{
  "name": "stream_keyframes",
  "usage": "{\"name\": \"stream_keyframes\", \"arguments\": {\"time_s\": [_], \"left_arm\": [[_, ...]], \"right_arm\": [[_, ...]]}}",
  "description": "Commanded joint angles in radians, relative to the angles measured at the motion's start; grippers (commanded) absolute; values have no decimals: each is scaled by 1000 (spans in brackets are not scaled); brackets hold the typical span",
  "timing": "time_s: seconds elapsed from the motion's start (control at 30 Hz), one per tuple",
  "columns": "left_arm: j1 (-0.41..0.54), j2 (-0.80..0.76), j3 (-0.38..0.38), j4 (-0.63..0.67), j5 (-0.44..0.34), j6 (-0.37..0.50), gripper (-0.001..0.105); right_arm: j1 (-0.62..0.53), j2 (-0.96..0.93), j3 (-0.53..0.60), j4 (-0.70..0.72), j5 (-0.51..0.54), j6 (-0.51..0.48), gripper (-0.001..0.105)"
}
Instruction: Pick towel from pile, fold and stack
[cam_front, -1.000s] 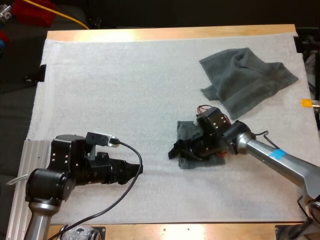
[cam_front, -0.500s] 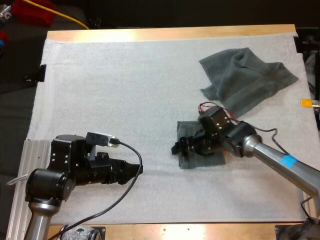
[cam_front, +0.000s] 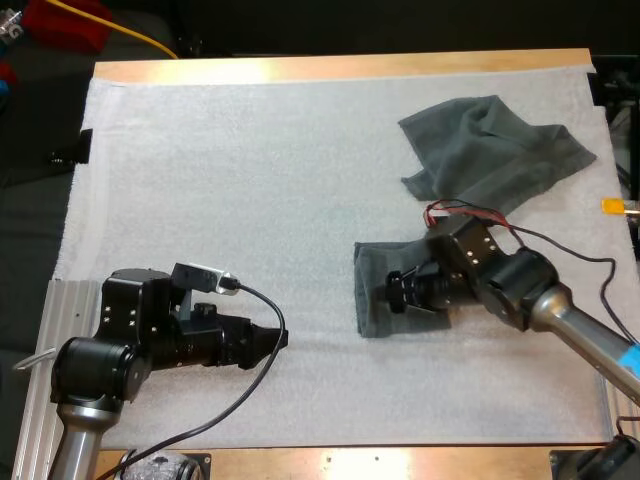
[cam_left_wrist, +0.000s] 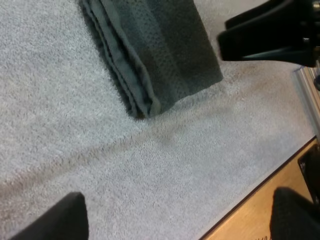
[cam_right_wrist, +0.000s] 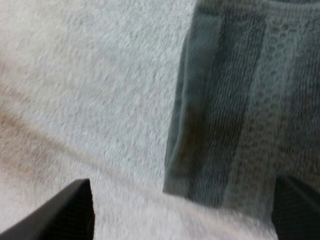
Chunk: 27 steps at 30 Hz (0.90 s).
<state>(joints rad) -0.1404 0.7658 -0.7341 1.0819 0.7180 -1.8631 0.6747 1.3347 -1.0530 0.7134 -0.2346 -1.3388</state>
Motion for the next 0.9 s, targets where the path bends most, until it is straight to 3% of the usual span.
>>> {"name": "stream_keyframes", "arguments": {"time_s": [0.0,0.23,0.67,0.87], "left_arm": [[-4,-2,-8,-16,6,7,72],[-4,0,-8,-59,6,7,72],[-4,30,-2,-132,6,-9,72],[-4,97,-2,-177,6,-19,72]], "right_arm": [[0,-20,-6,32,14,-12,71],[0,-115,-6,103,14,-34,71],[0,-269,-6,99,16,-34,71],[0,-290,-6,98,78,-34,71]]}}
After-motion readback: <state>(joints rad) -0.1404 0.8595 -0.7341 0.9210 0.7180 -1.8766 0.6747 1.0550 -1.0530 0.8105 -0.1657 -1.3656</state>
